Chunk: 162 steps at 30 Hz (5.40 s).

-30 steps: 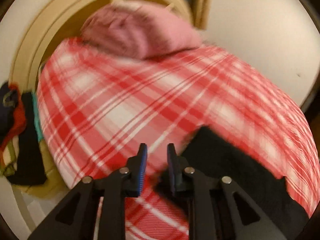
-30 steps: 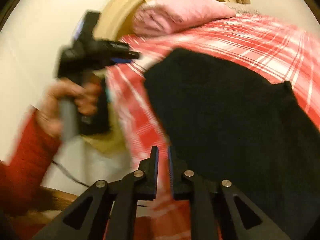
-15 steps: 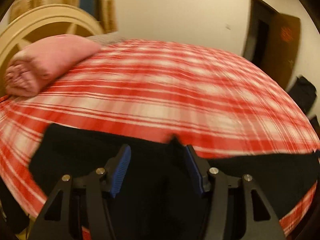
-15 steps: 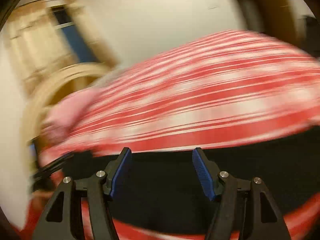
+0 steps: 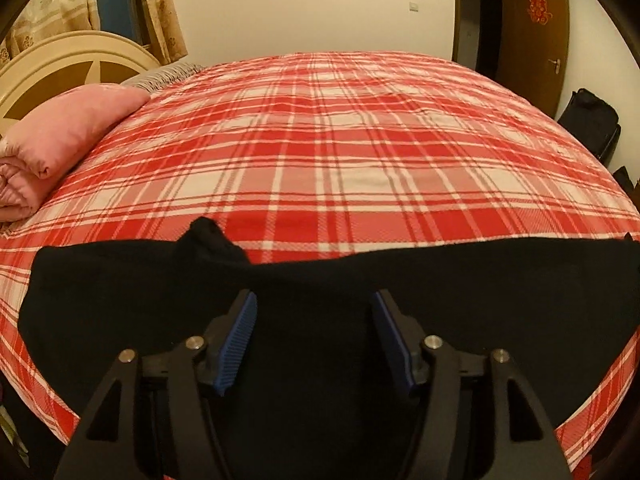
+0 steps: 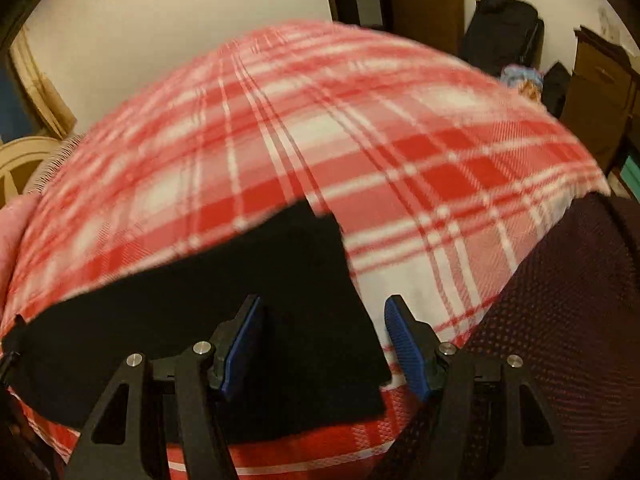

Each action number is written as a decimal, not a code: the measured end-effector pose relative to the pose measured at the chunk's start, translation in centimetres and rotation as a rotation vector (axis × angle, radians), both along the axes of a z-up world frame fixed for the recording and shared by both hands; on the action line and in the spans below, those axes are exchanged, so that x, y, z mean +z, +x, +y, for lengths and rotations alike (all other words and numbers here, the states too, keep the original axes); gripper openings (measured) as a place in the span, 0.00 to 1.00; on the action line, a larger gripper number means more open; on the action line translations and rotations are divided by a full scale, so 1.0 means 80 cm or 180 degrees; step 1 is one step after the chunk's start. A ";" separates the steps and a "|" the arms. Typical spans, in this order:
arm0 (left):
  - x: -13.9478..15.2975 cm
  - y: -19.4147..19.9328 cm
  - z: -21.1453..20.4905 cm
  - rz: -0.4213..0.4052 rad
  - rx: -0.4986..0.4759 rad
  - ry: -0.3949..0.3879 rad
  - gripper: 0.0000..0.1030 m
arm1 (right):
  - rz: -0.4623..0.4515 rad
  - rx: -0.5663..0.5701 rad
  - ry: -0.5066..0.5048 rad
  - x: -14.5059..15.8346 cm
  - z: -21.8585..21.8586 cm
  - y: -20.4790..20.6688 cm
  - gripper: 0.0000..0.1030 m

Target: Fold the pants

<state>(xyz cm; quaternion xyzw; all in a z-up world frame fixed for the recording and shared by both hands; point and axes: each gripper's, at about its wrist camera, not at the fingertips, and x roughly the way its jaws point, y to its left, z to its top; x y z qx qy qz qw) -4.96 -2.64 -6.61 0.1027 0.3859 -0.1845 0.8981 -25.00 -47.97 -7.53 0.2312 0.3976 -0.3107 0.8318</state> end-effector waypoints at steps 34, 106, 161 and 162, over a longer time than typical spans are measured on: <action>0.020 0.017 0.100 -0.0064 0.0480 -0.0374 0.70 | -0.0663 0.2554 0.0231 0.080 0.344 0.182 0.14; 0.028 0.049 0.179 -0.0256 0.0935 -0.0442 0.92 | -0.0463 0.2838 -0.0919 0.008 0.488 0.239 0.15; 0.029 0.036 0.169 -0.0202 0.0572 -0.0452 0.92 | -0.0620 0.3506 0.0168 -0.022 0.516 0.228 0.17; 0.031 0.034 0.163 -0.0213 0.0524 -0.0469 0.92 | -0.0711 0.3504 0.0315 -0.013 0.509 0.225 0.17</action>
